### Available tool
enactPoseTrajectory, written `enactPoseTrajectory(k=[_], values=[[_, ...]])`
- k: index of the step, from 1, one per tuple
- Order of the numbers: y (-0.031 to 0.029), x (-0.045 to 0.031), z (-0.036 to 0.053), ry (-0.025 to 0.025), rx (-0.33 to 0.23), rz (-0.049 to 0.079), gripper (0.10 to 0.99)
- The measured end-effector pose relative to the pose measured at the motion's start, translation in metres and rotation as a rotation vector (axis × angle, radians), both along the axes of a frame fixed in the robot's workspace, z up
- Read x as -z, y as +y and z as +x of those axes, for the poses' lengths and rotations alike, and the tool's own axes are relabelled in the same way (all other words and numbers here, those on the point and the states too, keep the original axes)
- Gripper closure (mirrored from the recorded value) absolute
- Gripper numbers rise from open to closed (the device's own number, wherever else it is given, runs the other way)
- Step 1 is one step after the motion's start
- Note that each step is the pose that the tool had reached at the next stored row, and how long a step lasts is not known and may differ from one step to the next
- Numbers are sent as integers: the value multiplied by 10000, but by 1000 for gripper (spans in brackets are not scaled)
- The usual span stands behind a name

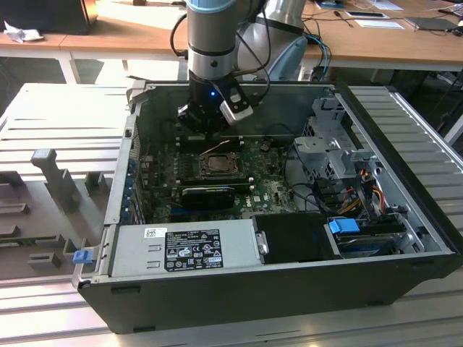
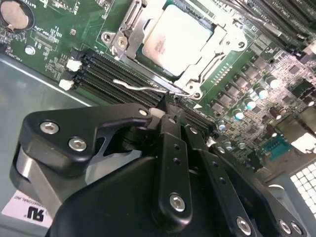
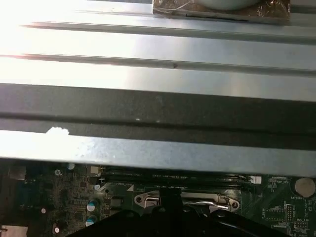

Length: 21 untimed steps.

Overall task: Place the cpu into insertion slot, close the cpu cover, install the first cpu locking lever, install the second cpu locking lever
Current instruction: 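Install the first cpu locking lever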

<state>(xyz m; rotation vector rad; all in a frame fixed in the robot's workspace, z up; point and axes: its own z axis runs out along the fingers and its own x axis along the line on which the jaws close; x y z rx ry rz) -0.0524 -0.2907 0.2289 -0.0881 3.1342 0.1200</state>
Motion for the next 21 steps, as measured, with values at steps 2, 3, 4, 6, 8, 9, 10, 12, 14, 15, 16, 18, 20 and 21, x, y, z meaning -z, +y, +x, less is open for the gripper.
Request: enactPoseTrajectory(k=[2,3,4,6,8,9,10,12,14,15,16,18,20,21], values=[[5,6,4,0,-3,-10,980],[5,8,12,1,-2,-12,980],[6,11,24,0,-3,-10,980],[12,31,78,1,-7,-11,980],[26,53,236,1,-5,-10,980],[31,62,280,1,-7,-9,980],[35,74,315,1,-7,-10,980],[37,80,320,1,-8,-12,980],[50,96,320,1,-25,-10,980],[58,100,322,1,-26,-5,980],[67,106,325,1,-28,11,980],[70,121,333,1,-37,22,980],[70,149,339,1,-42,22,980],[70,172,343,1,-46,22,980]])
